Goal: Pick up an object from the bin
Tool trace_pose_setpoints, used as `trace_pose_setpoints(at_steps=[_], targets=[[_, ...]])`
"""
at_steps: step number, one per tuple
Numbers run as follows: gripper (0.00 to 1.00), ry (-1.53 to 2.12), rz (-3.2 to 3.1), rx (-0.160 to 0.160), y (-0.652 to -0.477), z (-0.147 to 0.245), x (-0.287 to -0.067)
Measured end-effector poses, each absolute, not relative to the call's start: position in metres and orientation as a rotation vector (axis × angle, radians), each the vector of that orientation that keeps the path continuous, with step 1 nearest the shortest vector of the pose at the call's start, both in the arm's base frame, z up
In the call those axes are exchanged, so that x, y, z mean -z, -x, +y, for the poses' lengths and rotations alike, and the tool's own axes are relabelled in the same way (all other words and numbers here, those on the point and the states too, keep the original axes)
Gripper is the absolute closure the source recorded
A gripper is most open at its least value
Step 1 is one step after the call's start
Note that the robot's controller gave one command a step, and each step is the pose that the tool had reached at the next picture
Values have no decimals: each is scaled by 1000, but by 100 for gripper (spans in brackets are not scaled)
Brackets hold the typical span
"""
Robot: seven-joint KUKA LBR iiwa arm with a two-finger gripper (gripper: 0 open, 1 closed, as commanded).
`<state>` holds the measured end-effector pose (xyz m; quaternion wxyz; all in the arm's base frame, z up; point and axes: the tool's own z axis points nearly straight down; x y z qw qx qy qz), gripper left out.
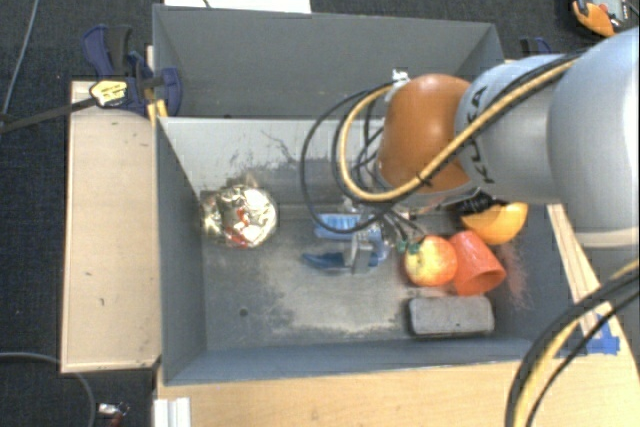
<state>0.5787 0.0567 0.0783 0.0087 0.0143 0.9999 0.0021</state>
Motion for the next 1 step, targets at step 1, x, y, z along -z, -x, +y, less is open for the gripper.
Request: trace_pose_setpoints(at_steps=[1], targets=[[100,-44,3120,-7,-574,57,-87]])
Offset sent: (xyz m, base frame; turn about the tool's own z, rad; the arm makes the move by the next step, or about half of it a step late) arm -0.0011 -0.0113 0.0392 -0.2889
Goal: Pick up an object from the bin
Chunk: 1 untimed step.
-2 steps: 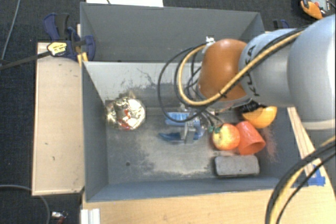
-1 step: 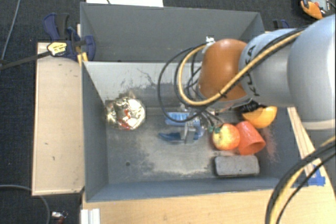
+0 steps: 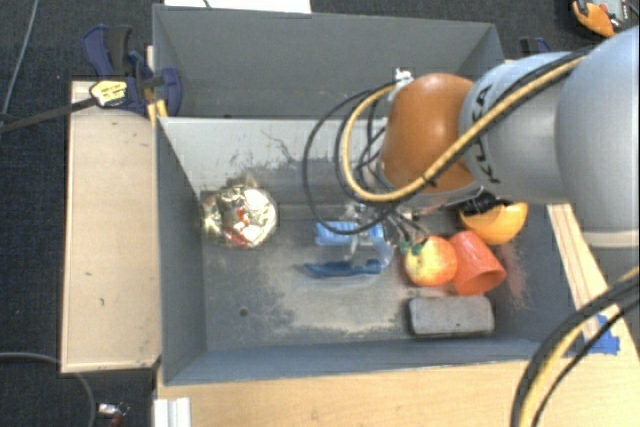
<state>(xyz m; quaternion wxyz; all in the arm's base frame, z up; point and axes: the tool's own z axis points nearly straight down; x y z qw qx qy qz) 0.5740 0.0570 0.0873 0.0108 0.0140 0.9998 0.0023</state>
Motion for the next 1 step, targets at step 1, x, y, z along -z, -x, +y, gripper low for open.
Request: trace_pose_setpoints(at_steps=[1], targets=[[0,404,3088,-2,-578,46,-118]])
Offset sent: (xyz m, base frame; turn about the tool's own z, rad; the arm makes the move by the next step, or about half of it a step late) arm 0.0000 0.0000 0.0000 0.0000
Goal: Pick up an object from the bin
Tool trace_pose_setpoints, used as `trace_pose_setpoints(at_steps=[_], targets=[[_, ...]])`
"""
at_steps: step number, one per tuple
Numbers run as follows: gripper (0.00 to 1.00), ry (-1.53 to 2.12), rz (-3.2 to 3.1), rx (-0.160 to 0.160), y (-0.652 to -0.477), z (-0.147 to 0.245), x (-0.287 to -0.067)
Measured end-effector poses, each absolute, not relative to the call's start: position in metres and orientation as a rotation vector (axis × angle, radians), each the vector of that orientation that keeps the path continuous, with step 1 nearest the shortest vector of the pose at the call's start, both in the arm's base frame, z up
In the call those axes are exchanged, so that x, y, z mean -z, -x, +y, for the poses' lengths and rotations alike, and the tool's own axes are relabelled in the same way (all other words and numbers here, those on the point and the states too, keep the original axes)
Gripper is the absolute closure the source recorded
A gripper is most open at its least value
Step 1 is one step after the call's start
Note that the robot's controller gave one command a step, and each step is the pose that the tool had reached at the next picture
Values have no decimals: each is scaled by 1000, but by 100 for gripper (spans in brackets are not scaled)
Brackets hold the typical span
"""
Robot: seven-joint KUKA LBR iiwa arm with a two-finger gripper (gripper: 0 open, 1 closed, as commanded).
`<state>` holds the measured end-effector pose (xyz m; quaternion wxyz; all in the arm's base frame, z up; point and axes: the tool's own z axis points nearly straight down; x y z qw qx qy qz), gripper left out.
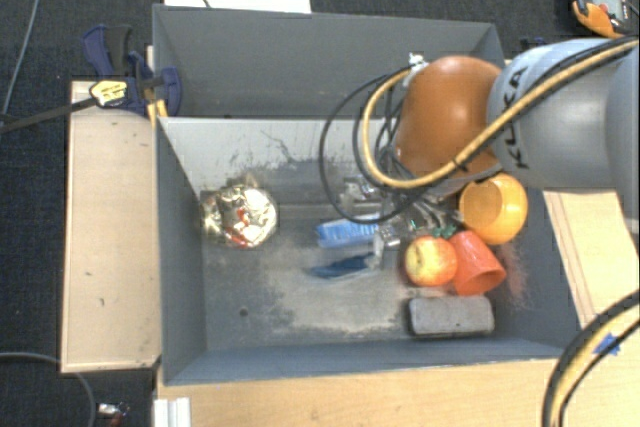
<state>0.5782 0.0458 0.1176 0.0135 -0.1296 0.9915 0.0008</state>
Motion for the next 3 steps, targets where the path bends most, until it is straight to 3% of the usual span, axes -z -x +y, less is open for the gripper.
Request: trace_pose_setpoints(at_steps=[1,3], targets=[[100,401,3088,-3,-579,46,-118],[100,378,3085,-4,-582,41,-129]])
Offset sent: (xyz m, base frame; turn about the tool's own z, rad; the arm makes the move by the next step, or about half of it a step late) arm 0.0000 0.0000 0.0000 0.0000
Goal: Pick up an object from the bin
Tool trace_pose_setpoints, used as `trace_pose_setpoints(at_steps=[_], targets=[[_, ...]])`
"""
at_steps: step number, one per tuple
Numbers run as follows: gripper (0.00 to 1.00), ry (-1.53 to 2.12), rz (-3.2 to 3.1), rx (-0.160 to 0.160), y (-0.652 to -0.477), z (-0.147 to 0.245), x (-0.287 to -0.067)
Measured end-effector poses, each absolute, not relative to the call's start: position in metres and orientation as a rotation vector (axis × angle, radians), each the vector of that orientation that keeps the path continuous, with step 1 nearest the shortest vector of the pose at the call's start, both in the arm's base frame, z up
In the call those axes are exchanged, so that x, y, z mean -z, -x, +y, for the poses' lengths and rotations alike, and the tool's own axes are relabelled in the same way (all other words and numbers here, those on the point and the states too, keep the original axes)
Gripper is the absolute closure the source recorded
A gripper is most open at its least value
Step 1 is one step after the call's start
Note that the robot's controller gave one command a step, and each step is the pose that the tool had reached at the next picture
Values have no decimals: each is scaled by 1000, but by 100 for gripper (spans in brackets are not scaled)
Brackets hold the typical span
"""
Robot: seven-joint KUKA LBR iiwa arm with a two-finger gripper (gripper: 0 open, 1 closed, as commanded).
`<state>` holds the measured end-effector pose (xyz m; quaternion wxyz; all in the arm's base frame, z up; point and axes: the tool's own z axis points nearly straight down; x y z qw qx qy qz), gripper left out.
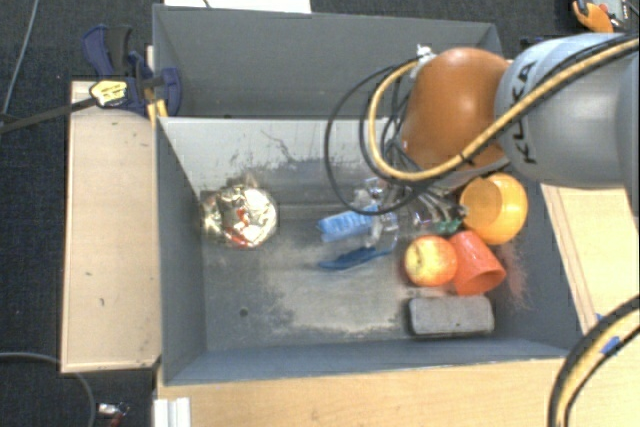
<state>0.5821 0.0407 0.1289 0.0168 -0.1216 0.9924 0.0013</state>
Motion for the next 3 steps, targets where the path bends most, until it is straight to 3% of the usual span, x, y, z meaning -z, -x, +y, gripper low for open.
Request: trace_pose_setpoints(at_steps=[1,3], targets=[[100,147,3110,-8,-576,41,-118],[100,102,3107,-11,-575,48,-131]])
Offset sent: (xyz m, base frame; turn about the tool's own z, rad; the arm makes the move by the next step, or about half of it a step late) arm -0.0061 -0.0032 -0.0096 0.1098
